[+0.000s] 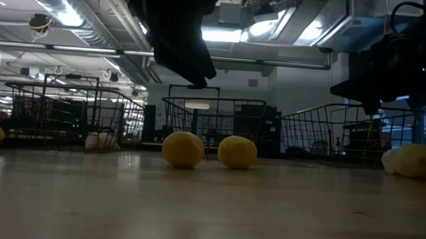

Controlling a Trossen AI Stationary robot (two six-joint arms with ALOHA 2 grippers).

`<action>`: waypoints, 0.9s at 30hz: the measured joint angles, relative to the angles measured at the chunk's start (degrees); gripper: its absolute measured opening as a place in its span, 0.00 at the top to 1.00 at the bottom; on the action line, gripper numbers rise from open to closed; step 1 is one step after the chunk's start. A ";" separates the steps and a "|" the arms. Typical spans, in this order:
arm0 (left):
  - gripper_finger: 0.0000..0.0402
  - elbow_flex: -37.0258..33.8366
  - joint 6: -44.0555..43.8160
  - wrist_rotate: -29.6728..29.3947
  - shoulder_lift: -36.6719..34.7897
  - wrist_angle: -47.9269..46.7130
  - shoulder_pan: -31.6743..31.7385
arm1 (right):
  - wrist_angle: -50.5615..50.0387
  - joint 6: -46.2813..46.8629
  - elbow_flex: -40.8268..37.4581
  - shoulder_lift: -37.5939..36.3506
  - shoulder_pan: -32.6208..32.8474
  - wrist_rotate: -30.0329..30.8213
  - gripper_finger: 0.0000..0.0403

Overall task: Sort produce into baskets
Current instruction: Put the lemon into the middle wire basket

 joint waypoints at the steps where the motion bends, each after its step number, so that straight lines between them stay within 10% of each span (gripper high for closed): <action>1: 0.34 0.01 -0.47 0.00 0.19 -0.12 -0.29 | -0.11 0.00 0.00 -0.02 0.00 0.00 0.96; 17: 0.34 2.88 -2.44 2.97 -0.31 -2.40 -3.27 | 0.75 0.00 0.00 -0.02 0.00 -0.51 0.96; 27: 0.34 -0.45 -1.26 -0.89 0.42 5.22 -3.56 | 6.35 2.94 1.31 0.48 0.09 -15.37 0.96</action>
